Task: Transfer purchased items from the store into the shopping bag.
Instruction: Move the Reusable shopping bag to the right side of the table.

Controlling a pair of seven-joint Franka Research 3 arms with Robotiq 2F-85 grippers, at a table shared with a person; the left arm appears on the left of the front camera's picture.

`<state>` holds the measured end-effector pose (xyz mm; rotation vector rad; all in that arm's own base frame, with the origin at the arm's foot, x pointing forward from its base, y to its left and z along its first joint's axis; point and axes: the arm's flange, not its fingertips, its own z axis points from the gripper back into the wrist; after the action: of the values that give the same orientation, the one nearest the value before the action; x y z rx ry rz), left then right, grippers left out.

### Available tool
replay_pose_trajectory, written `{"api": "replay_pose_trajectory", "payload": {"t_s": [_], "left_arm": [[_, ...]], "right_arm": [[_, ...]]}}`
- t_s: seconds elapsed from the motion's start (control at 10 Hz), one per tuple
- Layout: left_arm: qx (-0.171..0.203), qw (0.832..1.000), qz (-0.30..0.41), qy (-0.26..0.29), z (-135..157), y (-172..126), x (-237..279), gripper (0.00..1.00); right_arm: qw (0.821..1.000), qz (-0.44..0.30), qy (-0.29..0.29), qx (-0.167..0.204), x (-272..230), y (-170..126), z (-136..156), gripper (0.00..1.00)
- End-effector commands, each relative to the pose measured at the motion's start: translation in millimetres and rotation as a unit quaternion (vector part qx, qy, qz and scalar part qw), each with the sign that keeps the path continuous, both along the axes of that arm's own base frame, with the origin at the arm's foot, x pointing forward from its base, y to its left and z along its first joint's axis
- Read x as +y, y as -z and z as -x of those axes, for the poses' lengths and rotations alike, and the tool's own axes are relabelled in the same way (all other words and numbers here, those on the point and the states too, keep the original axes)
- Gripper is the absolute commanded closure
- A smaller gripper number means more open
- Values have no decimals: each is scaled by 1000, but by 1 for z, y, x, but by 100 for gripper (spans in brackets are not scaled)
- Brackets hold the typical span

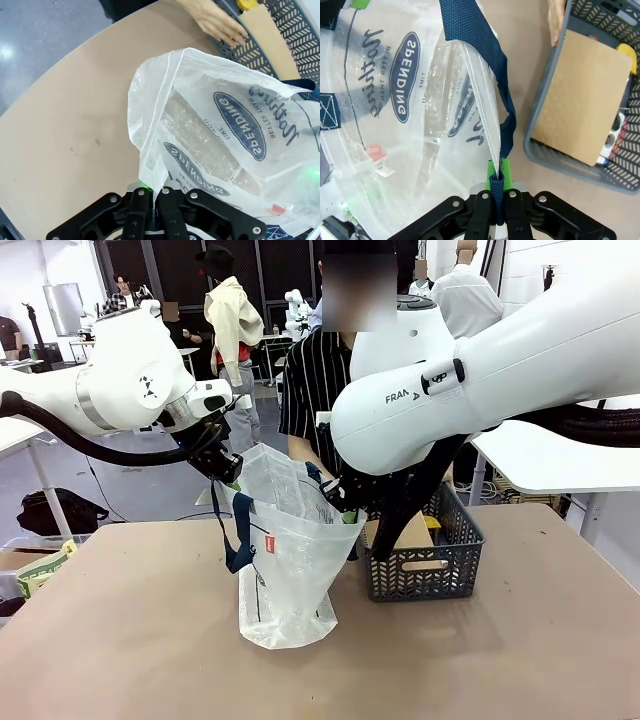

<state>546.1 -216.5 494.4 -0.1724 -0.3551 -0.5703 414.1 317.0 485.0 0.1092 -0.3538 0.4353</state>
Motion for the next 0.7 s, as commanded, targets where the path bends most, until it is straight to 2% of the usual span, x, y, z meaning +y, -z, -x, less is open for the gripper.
{"api": "replay_pose_trajectory", "payload": {"t_s": [0.0, 0.6], "left_arm": [[-6, 1000, 1, -2, 1, -1, 2, 100], [-6, 1000, 1, -2, 1, -1, 2, 100]], "right_arm": [[1000, -10, -6, -2, 0, -1, -2, 100], [1000, -10, -6, -2, 0, -1, -2, 100]]}}
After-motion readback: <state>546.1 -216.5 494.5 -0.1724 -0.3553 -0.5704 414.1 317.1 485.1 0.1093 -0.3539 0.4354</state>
